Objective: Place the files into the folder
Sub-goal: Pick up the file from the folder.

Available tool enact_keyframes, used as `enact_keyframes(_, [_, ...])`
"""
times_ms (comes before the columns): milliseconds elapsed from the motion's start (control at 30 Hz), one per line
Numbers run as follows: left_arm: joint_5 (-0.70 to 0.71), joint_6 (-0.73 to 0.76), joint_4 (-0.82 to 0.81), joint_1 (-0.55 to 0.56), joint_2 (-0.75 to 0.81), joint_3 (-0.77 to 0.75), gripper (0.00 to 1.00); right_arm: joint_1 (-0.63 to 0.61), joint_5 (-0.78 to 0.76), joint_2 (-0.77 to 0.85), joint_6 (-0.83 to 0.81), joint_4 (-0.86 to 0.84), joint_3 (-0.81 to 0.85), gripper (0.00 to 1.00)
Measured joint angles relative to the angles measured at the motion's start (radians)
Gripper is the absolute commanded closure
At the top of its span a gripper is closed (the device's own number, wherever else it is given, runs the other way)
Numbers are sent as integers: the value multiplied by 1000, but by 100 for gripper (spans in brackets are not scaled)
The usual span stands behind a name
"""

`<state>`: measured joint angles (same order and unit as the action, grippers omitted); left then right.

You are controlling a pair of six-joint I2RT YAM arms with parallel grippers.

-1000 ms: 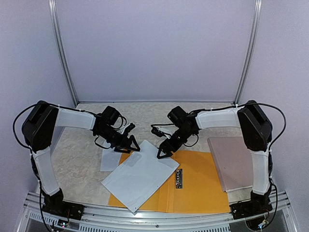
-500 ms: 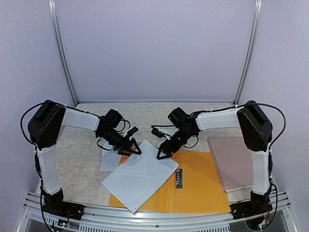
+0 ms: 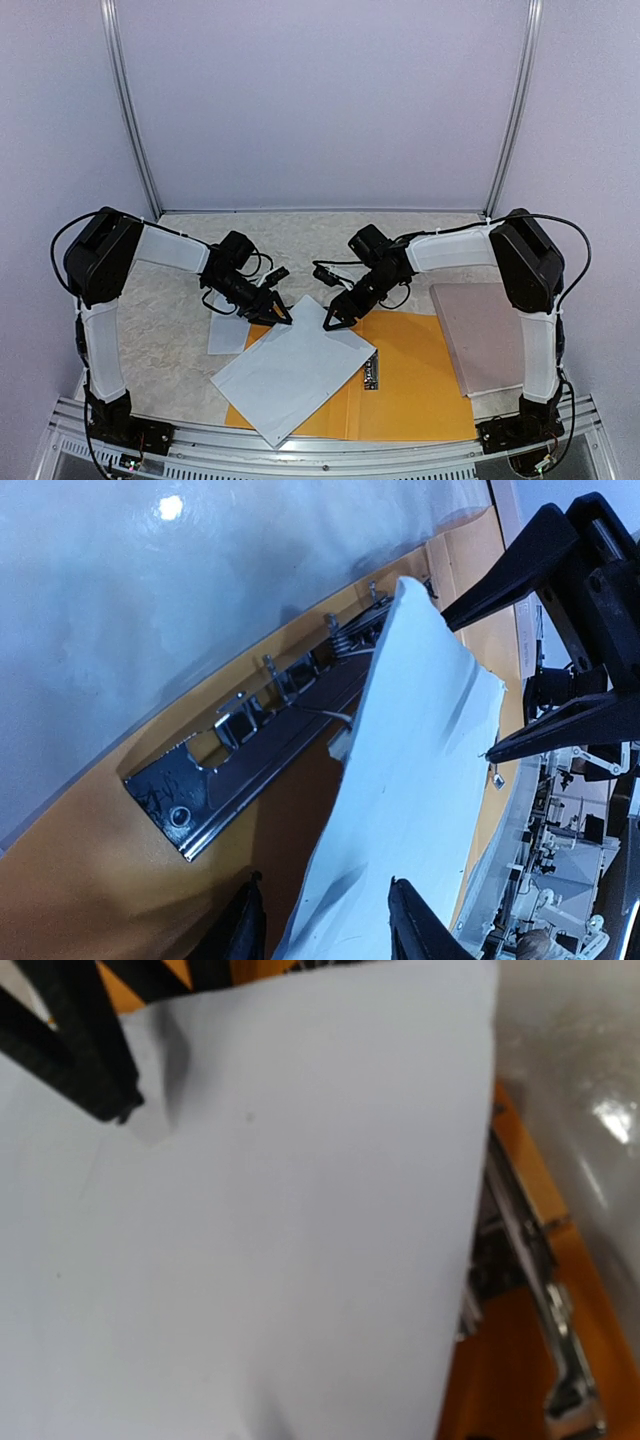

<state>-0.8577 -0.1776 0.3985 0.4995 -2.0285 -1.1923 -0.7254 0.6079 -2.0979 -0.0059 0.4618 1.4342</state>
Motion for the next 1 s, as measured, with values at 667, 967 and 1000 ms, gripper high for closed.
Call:
enact_keyframes(667, [-29,10,-1,0,-14,0,100,0,-6,0,0,1,0,35])
enact_keyframes(967, [15,15,-3,24,61,66,100,2,-17,35,24,-15,-29,32])
enact_keyframes(1000, [28,14,-3,32,81,73,100,2,-16,42,27,-18,-34,32])
